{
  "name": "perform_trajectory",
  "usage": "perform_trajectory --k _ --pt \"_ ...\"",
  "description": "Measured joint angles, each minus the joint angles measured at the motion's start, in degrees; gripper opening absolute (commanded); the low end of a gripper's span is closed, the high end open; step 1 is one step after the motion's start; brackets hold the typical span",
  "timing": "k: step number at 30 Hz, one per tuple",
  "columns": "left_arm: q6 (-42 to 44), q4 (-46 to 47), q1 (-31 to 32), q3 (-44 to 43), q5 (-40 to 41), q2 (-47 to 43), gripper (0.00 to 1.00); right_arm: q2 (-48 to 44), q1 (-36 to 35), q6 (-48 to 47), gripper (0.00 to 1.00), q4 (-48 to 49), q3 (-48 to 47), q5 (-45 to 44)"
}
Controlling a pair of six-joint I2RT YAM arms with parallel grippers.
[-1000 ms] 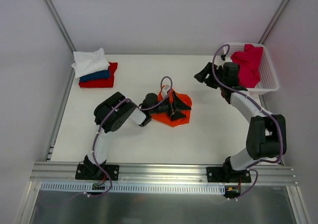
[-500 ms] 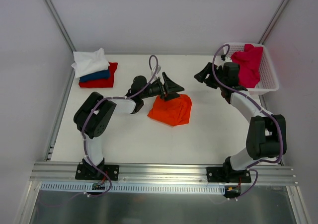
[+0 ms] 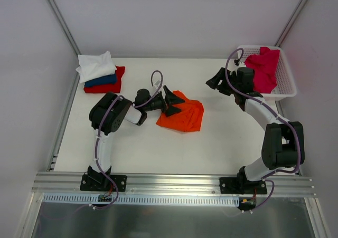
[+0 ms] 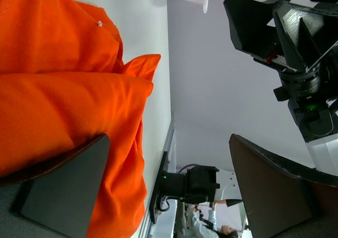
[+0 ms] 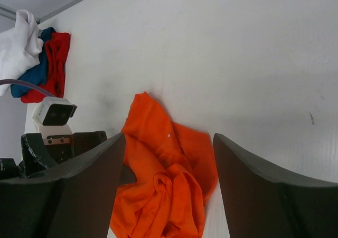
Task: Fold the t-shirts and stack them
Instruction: Smooth out wrinkles on the folded tshirt
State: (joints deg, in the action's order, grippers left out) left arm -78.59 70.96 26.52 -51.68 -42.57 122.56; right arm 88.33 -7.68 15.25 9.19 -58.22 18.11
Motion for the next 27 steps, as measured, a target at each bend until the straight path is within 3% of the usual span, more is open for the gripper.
perform_trajectory --k 5,10,14,16,22,27 --pt "2.16 -4.85 -0.26 -0.04 -0.94 -4.11 0.99 0.0 0.0 0.17 0.71 0.04 0.02 0.04" --pt "8.68 -14.16 -1.7 0.17 -1.2 -16.46 0.99 0.0 0.0 0.5 0.71 0.17 0.09 0.31" --pt "12.44 -15.89 -4.39 1.77 -1.42 -23.1 0.99 0.0 0.0 1.07 0.71 1.07 0.81 0.66" --pt "13.81 -16.44 -5.81 2.91 -1.38 -23.1 0.98 0.0 -0.02 1.31 0.71 1.14 1.14 0.83" --pt "18.75 -25.38 -7.69 4.72 0.37 -18.34 0.77 -0.11 -0.02 1.81 0.71 1.42 1.68 0.87" --pt "25.09 -34.82 -7.78 4.35 4.44 -18.03 0.76 -0.22 -0.02 1.88 0.71 1.64 1.68 0.9"
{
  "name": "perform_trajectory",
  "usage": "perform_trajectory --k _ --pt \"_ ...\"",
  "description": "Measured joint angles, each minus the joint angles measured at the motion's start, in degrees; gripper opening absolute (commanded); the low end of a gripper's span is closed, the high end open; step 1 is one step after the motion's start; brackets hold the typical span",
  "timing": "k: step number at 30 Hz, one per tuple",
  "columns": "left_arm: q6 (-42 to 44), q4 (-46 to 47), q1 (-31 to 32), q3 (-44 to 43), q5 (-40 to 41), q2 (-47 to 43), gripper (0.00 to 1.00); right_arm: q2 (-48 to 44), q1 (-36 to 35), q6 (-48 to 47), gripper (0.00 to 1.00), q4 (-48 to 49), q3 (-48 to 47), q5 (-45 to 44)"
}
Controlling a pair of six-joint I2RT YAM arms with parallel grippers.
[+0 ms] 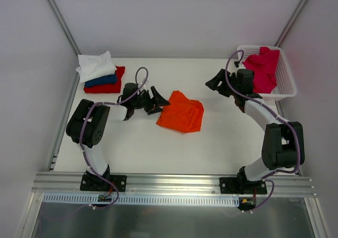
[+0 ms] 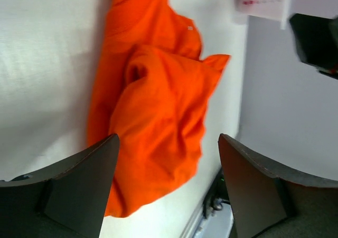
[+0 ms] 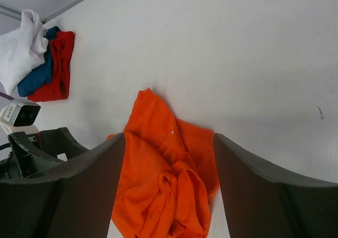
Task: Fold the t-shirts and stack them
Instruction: Smooth out wrinkles on the folded tshirt
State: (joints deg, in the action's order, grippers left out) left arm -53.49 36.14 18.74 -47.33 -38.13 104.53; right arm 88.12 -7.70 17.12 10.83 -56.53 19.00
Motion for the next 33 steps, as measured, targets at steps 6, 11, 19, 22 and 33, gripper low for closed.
perform_trajectory --k 6,11,19,22,33 --pt "6.86 -10.4 0.0 -4.22 5.7 -0.83 0.73 0.0 -0.04 0.04 0.71 0.09 0.0 0.33" --pt "11.1 -15.39 -0.09 -9.38 8.94 -0.9 0.72 0.0 -0.2 0.02 0.71 0.11 0.0 0.59" --pt "13.38 -17.25 -0.09 -14.36 9.81 1.29 0.64 0.0 -0.37 0.04 0.71 0.11 0.0 0.81" --pt "13.6 -17.79 -0.09 -14.4 9.7 2.32 0.59 0.0 -0.39 0.22 0.71 0.26 0.0 0.81" --pt "13.57 -17.9 0.44 -13.84 9.09 3.15 0.52 0.0 -0.76 0.44 0.71 0.55 0.0 0.81"
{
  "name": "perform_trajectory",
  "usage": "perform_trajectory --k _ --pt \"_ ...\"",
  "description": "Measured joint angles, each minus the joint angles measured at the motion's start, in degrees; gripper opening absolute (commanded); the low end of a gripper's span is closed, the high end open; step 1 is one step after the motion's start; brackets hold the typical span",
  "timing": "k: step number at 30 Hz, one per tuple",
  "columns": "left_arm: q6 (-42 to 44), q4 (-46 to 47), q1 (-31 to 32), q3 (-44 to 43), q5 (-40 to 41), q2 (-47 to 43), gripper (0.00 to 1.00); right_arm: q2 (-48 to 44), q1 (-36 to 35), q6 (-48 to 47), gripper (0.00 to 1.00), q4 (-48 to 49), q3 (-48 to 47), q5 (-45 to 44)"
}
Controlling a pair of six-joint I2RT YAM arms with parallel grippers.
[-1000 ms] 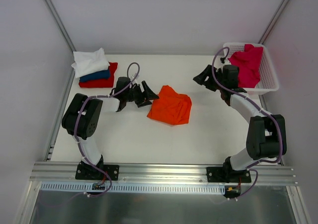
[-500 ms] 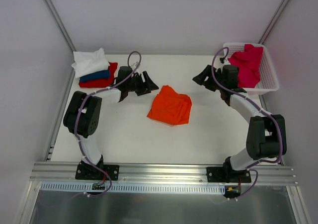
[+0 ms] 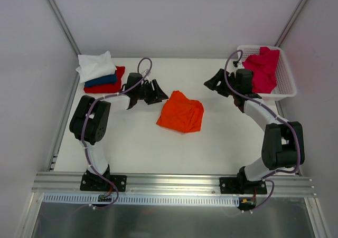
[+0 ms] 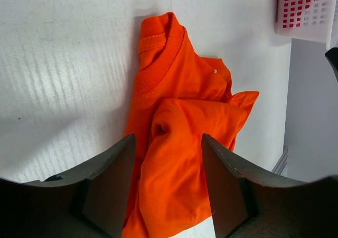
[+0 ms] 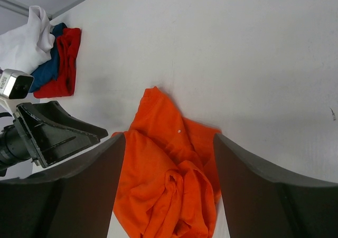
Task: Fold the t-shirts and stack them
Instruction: Smooth out wrinkles on the folded tshirt
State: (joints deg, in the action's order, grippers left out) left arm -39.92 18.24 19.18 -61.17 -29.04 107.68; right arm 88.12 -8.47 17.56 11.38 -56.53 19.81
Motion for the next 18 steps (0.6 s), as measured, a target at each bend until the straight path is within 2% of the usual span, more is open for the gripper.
perform_trajectory --k 6,12,15,16,18 --pt "-0.07 0.48 2.71 -0.02 -0.31 0.07 0.5 0.02 -0.13 0.0 0.71 0.0 0.0 0.0" --pt "-0.35 0.83 4.68 -1.09 -0.46 2.03 0.41 0.02 -0.17 0.02 0.71 0.0 0.0 0.0" --pt "-0.57 0.81 4.9 -1.18 -0.46 2.69 0.29 0.02 -0.2 0.02 0.71 0.04 0.0 0.0" --pt "-0.74 0.79 4.9 -1.18 -0.46 2.73 0.18 0.02 -0.2 0.0 0.71 0.04 0.0 0.0" --pt "-1.05 0.81 4.9 -1.27 -0.44 2.73 0.12 0.02 -0.2 0.0 0.71 0.04 0.0 0.0"
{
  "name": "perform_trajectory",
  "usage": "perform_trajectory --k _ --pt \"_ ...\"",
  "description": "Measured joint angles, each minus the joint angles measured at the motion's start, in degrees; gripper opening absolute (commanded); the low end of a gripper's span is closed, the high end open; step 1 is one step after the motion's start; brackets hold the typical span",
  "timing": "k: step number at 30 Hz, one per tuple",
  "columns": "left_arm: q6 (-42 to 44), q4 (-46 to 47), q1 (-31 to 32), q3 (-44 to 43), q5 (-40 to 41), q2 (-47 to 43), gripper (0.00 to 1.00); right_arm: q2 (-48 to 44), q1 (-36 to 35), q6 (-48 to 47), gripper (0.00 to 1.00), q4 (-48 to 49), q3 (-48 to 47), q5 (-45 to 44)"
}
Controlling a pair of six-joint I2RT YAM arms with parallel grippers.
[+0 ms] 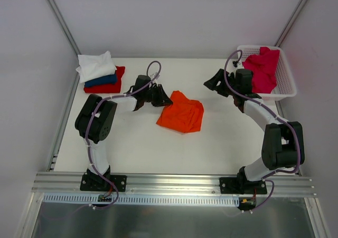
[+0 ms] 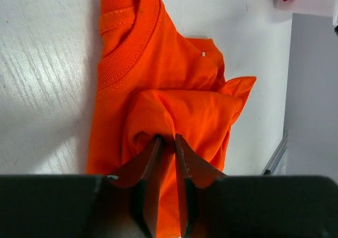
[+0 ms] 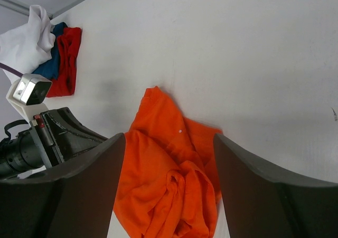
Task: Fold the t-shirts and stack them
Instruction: Smooth out wrinkles on the folded tshirt, then put the neatly folded tshirt into the corner of the board with the left arm
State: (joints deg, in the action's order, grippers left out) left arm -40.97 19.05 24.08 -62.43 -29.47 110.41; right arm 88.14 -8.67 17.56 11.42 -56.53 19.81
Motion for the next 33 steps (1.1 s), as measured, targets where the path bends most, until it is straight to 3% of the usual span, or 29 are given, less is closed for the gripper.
perform_trajectory --k 1,3,12,22,24,27,33 --pt "-0.07 0.0 -0.02 -0.13 -0.02 0.0 0.05 0.0 0.0 0.0 0.71 0.0 0.0 0.0" --pt "-0.15 0.0 -0.04 -0.42 -0.02 0.0 0.0 -0.02 0.0 0.02 0.71 0.0 0.0 0.0" --pt "-0.11 -0.11 0.0 -2.51 -0.37 0.0 0.0 0.0 0.0 0.02 0.71 0.02 0.0 0.0" --pt "0.11 -3.45 1.75 -10.45 -1.05 0.0 0.0 0.0 0.0 0.17 0.71 0.33 0.0 0.0" --pt "0.44 -4.76 2.29 -12.74 -1.27 0.0 0.14 0.0 0.0 0.22 0.71 0.35 0.0 0.0" --pt "1.18 -5.7 2.97 -17.18 -2.1 1.2 0.96 0.0 0.0 0.22 0.71 0.35 0.0 0.02" --pt "1.33 -5.88 3.26 -20.55 -3.34 7.06 0.99 0.0 0.0 0.22 0.71 0.37 0.02 0.02"
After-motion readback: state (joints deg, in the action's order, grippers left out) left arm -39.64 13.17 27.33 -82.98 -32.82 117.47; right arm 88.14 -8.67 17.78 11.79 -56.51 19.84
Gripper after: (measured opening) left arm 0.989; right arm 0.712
